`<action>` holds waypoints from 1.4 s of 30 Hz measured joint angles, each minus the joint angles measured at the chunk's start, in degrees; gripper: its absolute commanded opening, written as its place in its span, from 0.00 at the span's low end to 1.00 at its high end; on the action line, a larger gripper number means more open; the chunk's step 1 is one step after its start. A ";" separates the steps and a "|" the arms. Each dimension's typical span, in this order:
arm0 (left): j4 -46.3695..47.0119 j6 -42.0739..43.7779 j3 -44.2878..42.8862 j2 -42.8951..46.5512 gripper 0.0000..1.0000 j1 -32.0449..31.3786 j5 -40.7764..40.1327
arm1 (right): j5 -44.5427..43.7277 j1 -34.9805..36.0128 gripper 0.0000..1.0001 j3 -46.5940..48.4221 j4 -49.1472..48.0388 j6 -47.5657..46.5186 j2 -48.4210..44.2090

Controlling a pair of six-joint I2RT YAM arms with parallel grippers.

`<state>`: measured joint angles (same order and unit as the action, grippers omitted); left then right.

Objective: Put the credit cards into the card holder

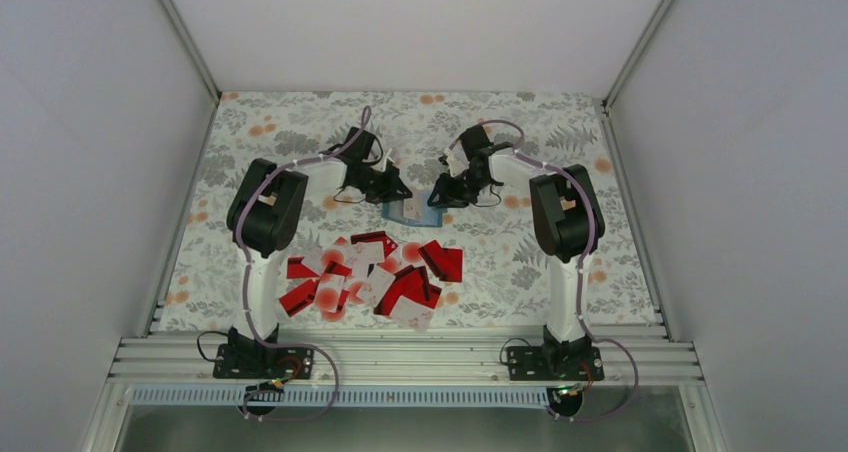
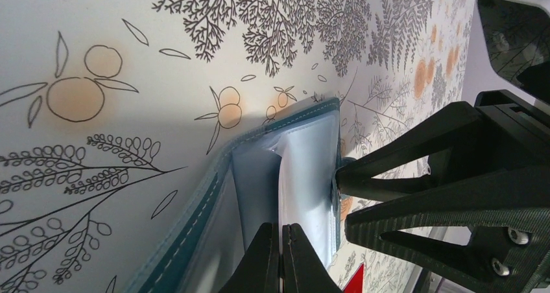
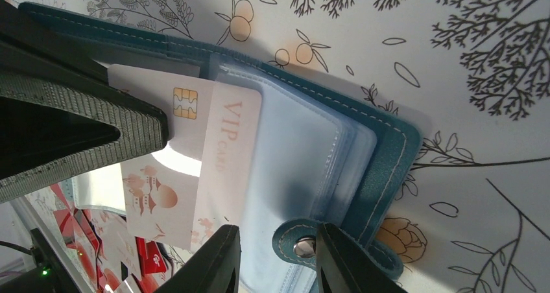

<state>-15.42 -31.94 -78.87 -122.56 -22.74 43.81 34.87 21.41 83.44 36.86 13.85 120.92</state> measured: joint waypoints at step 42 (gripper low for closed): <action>-16.02 1.97 -8.76 -1.20 0.49 -5.31 -11.32 | -3.08 -0.15 0.31 -0.98 0.37 0.07 -2.78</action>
<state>-31.44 -29.98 -87.64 -123.76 -28.05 32.49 31.79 21.26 82.46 37.23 13.91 118.15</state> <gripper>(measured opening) 0.475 0.306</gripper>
